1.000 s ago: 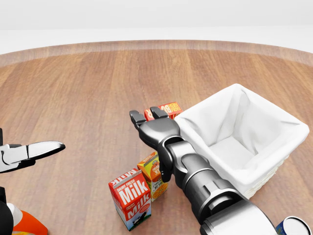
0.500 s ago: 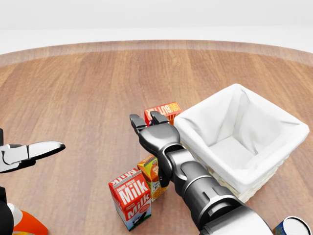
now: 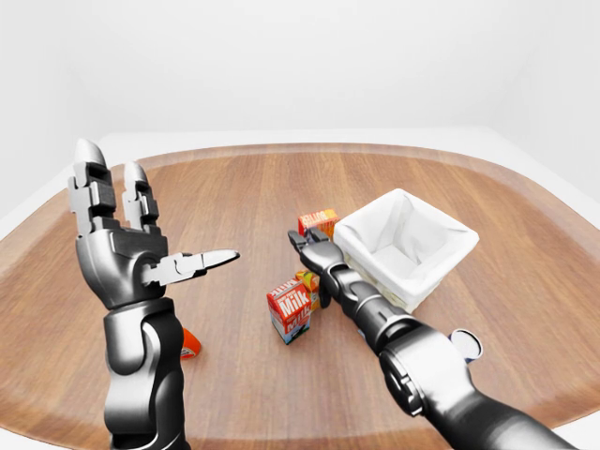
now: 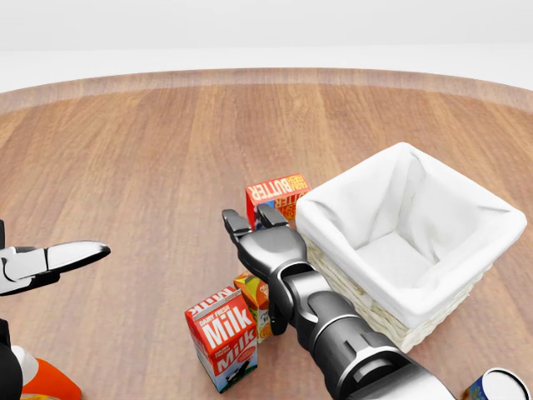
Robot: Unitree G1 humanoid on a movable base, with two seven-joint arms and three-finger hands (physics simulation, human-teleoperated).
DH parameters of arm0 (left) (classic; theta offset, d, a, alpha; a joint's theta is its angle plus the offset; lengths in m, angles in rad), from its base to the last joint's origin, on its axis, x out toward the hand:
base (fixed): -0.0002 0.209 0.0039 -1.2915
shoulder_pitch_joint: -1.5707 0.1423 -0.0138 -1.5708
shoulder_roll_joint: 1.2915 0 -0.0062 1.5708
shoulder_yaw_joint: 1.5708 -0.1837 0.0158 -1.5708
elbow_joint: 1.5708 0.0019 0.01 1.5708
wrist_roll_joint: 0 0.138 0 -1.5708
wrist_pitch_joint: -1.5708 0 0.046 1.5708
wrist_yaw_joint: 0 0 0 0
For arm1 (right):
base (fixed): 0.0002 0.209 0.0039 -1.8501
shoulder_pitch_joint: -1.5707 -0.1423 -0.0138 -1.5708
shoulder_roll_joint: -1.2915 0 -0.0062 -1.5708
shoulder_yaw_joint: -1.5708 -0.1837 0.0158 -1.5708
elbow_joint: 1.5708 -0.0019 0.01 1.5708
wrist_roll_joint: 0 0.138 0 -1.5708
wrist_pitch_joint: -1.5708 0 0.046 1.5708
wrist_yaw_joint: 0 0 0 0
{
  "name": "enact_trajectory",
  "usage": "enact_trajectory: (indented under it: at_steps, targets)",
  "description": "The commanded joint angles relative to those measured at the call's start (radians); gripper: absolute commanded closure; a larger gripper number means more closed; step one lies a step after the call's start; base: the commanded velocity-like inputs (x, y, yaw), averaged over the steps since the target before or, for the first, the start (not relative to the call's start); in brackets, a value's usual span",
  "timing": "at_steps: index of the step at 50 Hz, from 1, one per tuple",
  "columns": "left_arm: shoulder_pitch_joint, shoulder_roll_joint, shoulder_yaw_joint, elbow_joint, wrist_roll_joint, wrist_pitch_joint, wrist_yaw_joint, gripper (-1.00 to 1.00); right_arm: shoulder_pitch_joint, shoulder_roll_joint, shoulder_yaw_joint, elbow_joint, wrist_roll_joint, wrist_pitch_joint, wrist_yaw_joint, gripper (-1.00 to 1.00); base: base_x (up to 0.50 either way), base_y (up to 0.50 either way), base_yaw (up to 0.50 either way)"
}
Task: Pick up the orange juice, and put it in the basket.
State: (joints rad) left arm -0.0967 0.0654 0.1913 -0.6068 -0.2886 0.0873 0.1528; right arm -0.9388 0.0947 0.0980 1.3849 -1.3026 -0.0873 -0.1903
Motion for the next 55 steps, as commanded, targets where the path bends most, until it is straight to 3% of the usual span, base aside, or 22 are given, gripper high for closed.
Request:
enact_trajectory:
  at_steps: [1,52,53,54,55]
  targets:
    - [0.002,-0.001,0.000,-0.003,-0.001,0.000,0.000,-1.00,0.024,0.005,-0.006,0.002,0.006,0.000,-0.009,-1.00,0.00,0.00,0.00]
    - [-0.003,0.001,0.000,0.009,0.000,0.000,-0.001,-1.00,0.106,0.002,-0.021,0.009,0.043,0.000,-0.020,-1.00,0.00,0.00,0.00]
    - [-0.003,0.001,0.000,0.009,0.000,0.000,-0.001,-1.00,0.107,0.001,-0.021,0.009,0.044,0.000,-0.022,0.28,0.00,0.00,0.00]
    - [-0.003,0.001,0.000,0.009,0.000,0.000,-0.001,-1.00,0.108,0.001,-0.023,0.009,0.045,0.000,-0.019,0.86,0.00,0.00,0.00]
    - [-0.003,0.001,0.000,0.009,0.000,0.000,-0.001,-1.00,0.110,0.001,-0.023,0.009,0.047,0.000,-0.016,1.00,0.00,0.00,0.00]
